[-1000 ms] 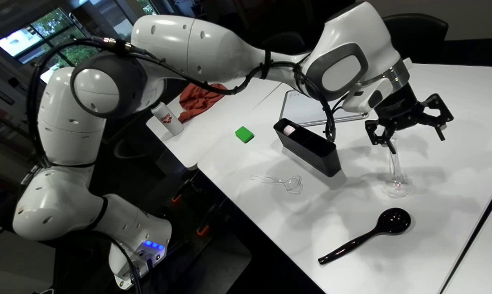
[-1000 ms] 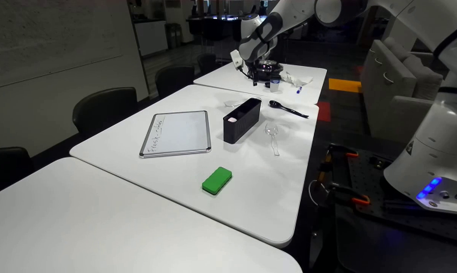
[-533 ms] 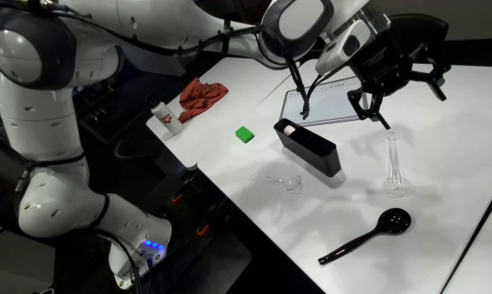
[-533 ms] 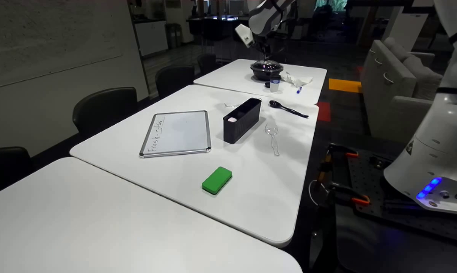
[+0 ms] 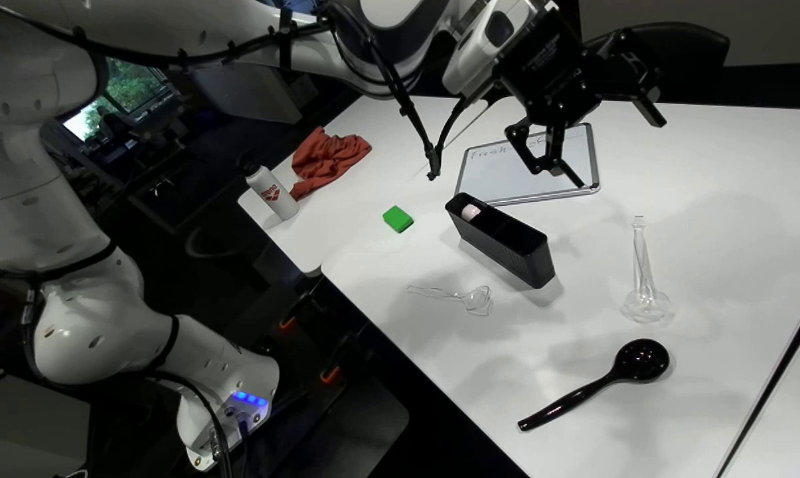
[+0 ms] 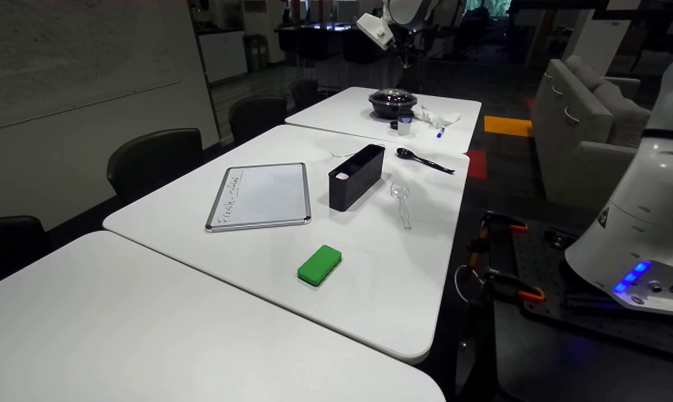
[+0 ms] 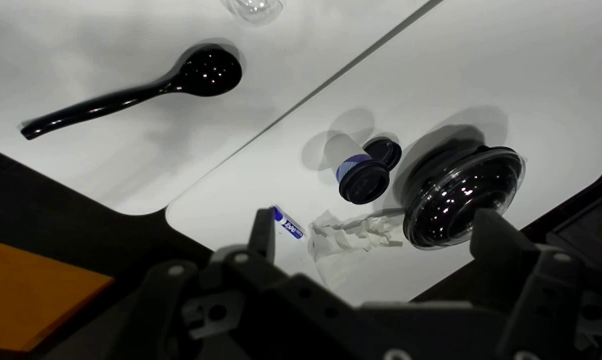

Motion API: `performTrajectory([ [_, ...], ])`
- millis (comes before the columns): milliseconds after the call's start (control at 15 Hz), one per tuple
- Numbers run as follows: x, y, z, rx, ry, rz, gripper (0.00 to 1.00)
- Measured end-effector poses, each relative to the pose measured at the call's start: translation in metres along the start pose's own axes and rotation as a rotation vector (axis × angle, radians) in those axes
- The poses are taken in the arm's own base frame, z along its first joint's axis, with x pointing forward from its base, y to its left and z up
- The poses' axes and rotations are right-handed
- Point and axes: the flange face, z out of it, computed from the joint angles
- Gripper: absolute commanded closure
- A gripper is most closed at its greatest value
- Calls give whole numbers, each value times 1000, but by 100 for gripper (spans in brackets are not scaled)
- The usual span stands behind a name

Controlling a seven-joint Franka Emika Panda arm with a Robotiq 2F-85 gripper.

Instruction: Remove the transparent object from the black thing and put it on the table

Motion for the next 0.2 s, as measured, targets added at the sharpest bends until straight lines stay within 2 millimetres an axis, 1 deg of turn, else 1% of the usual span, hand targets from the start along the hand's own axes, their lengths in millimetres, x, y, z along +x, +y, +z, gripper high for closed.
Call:
performTrajectory([
  [200,3,11,-10,-4,-23,-17,0],
])
